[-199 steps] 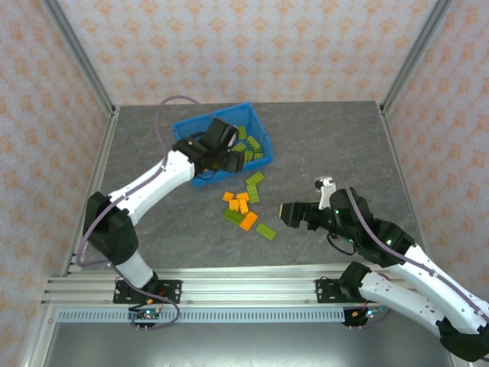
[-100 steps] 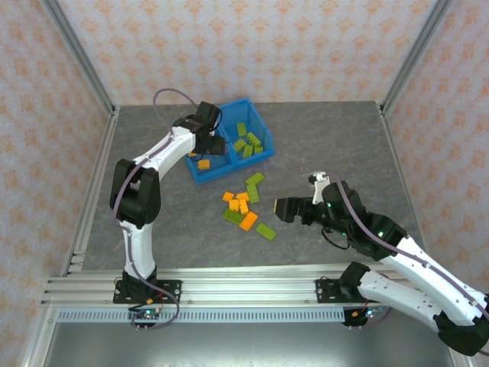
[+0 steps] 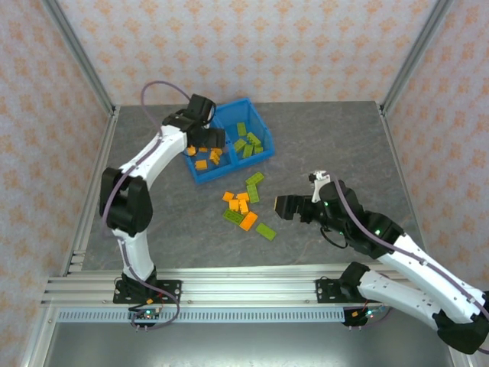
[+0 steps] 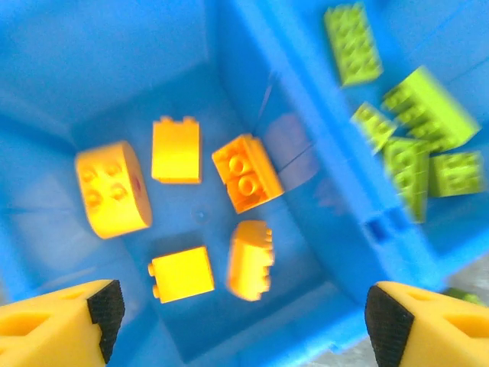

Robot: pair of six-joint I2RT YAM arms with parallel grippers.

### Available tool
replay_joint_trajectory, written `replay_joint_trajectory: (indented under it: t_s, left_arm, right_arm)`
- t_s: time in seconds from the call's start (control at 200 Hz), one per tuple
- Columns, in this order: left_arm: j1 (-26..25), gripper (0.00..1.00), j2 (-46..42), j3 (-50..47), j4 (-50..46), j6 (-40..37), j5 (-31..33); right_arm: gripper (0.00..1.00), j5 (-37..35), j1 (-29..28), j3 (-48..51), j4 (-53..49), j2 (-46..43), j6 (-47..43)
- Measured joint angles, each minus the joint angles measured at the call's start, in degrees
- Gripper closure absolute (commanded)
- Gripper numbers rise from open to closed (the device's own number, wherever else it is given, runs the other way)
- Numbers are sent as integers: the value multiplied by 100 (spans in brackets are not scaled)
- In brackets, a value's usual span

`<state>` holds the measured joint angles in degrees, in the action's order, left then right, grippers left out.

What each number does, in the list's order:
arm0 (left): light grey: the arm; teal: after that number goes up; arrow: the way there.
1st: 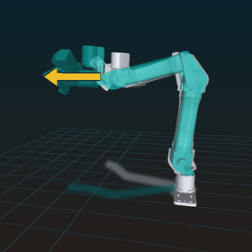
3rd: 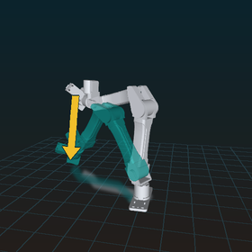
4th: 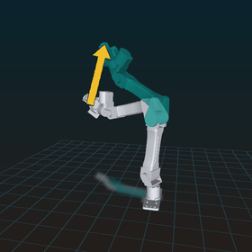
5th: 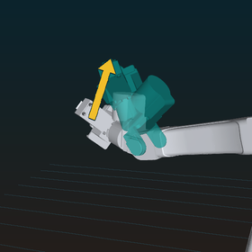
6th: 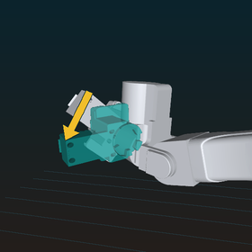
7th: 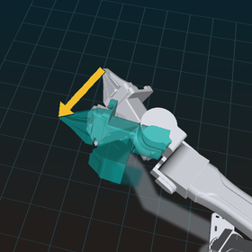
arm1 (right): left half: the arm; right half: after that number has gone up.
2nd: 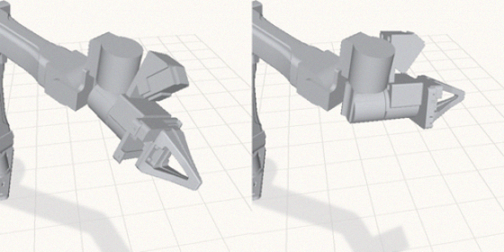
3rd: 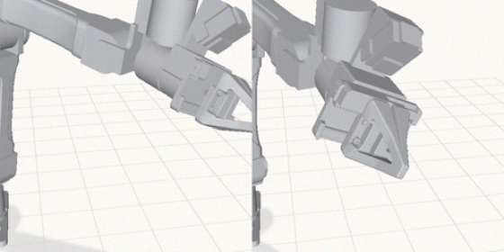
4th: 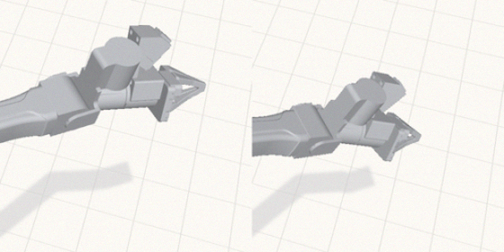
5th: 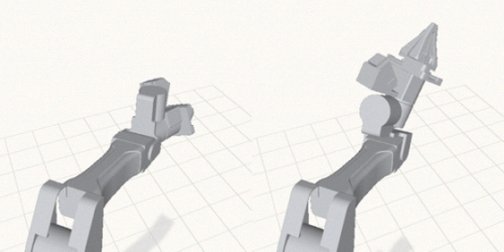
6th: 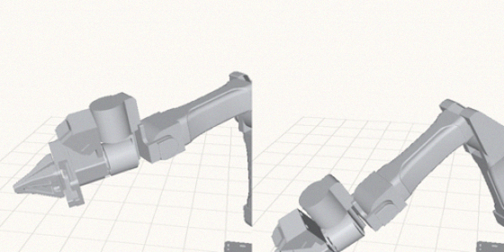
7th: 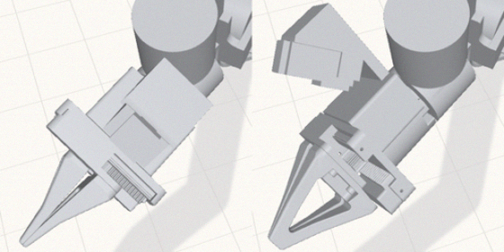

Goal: Sort the legos into containers by color

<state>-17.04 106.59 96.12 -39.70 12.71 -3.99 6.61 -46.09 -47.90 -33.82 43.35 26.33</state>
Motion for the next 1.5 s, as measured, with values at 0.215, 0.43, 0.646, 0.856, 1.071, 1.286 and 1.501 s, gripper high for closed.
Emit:
replay_joint_trajectory:
  t_s: [0.215,0.43,0.646,0.856,1.071,1.286,1.501]
  left_arm:
    - [15,13,-1115,-11,-70,-212,-195]
    - [11,4,-2752,-1058,92,-1473,-1722]
    - [-365,0,-4509,-3021,472,-3289,-2586]
    - [-750,0,-5263,-4562,614,-4975,-2977]
    - [-774,0,-5152,-4629,669,-5672,-3276]
    - [-774,0,-5106,-4629,769,-5877,-3355]
    - [-774,0,-5104,-4629,804,-5930,-3482]
  right_arm:
    - [1,-367,0,-299,2,1056,70]
    - [8,-588,-2,-992,136,2918,192]
    - [9,-595,0,-1687,638,4865,295]
    - [14,-597,35,-2437,787,6179,378]
    - [29,-575,223,-2907,870,6951,538]
    - [51,-557,243,-2927,916,7158,595]
    - [62,-564,275,-2927,920,7160,710]
